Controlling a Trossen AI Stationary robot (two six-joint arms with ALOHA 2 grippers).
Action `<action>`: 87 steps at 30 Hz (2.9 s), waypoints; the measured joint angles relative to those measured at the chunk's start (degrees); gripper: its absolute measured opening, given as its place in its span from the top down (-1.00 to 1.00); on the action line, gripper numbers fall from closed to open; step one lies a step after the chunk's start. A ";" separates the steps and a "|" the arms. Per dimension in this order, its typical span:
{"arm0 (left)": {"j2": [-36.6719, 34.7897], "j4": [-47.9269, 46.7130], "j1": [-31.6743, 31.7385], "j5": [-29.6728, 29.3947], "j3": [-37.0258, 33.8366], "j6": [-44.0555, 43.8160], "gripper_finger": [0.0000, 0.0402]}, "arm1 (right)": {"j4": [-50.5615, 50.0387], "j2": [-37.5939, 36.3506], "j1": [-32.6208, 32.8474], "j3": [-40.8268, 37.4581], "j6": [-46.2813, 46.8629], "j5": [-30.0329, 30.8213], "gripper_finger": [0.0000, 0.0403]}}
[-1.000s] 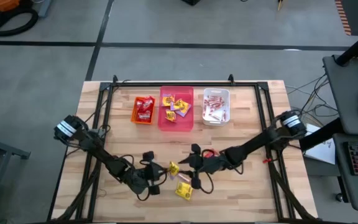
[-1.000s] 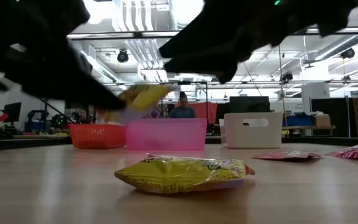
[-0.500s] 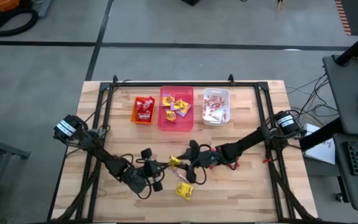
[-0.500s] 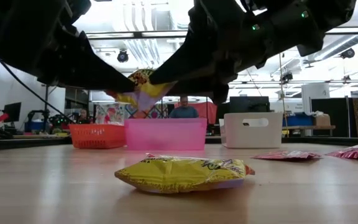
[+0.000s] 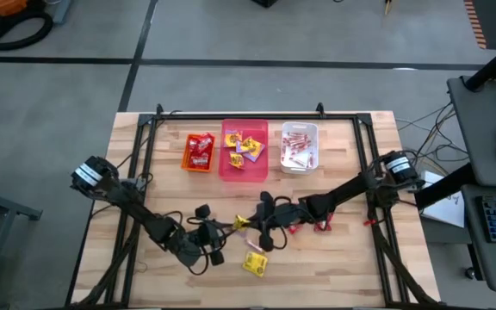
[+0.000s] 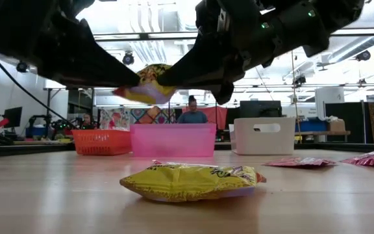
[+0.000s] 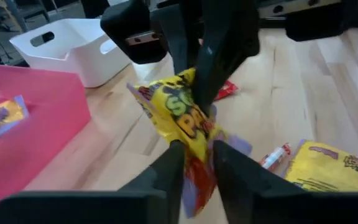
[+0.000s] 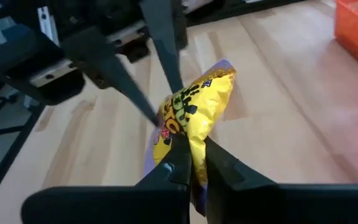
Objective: Organize candy in baskets
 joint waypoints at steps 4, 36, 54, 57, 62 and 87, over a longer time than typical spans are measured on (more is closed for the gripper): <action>-5.37 -7.47 0.02 1.10 0.00 1.12 0.48 | -6.62 -4.77 -2.93 0.00 -0.26 -0.66 0.95; -43.47 -14.13 0.61 13.45 -13.99 18.74 0.63 | -55.37 8.36 -43.10 35.39 -37.73 -15.03 0.91; -45.93 -16.15 0.70 7.88 -16.09 18.78 0.63 | -74.61 11.46 -42.46 51.52 -28.16 -6.74 0.33; -45.81 -16.35 0.70 7.88 -16.11 18.78 0.63 | -77.59 9.26 -40.74 51.99 -25.09 -11.90 0.34; -44.74 -16.07 0.70 7.88 -16.13 18.56 0.63 | -82.27 5.96 -35.88 50.65 -17.74 -20.55 0.38; -43.23 -16.78 0.69 -2.47 -15.55 21.27 0.63 | -86.75 12.05 -2.56 49.66 26.90 -19.55 0.35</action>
